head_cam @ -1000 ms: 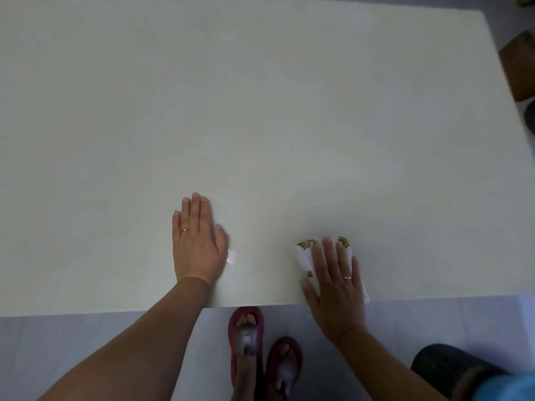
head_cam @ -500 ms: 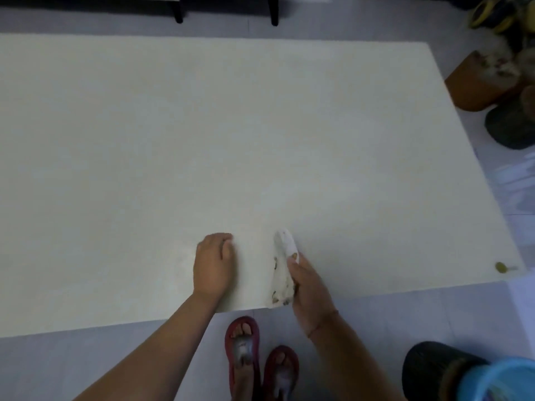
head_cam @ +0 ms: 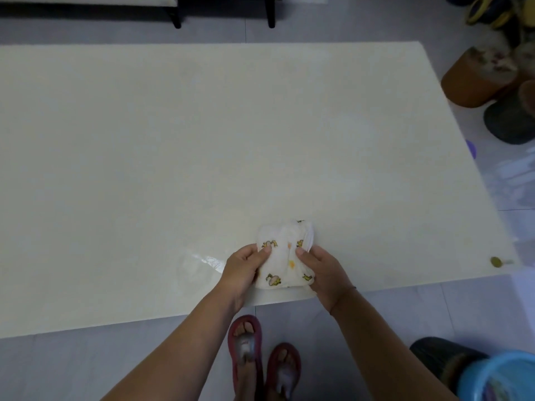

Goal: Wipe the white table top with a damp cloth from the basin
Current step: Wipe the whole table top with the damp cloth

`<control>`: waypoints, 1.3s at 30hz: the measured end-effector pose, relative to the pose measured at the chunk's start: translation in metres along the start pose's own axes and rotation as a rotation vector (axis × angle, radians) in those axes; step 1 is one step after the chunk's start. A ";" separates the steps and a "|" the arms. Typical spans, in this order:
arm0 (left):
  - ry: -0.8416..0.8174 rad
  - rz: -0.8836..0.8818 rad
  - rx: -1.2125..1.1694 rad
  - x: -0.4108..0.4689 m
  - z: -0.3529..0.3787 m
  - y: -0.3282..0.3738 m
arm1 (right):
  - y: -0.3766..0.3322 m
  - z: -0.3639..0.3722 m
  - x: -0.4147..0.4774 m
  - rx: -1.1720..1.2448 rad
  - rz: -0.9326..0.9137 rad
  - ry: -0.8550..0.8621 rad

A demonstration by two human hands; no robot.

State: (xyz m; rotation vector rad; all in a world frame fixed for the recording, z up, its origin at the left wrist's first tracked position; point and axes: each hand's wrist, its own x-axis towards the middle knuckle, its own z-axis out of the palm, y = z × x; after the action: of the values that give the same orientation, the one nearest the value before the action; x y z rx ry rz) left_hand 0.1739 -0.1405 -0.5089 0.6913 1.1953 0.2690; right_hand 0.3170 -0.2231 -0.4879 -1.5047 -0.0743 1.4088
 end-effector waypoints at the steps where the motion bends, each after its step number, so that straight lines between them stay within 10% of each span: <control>1: 0.012 0.017 0.006 -0.001 0.002 -0.001 | 0.001 -0.005 0.001 -0.108 -0.027 0.067; 13: 0.413 0.393 0.923 0.000 0.031 -0.034 | 0.035 -0.033 0.004 -1.039 -0.286 0.698; 21: 0.479 0.773 1.367 0.032 0.001 -0.024 | 0.065 -0.011 0.020 -1.623 -0.510 0.358; 30: 0.524 0.602 1.526 0.078 -0.035 -0.029 | 0.079 -0.044 0.039 -1.847 -0.621 0.204; 36: 0.539 0.597 1.537 0.079 -0.033 -0.028 | 0.071 -0.044 0.040 -1.637 -0.325 0.595; 39: 0.537 0.598 1.536 0.079 -0.032 -0.029 | 0.083 0.003 0.039 -1.662 -0.358 0.533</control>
State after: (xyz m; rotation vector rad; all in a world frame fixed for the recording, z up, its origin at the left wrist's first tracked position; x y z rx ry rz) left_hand 0.1683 -0.1089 -0.5931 2.4484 1.5683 -0.0457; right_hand 0.2801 -0.2357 -0.5709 -2.8799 -1.3560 0.3855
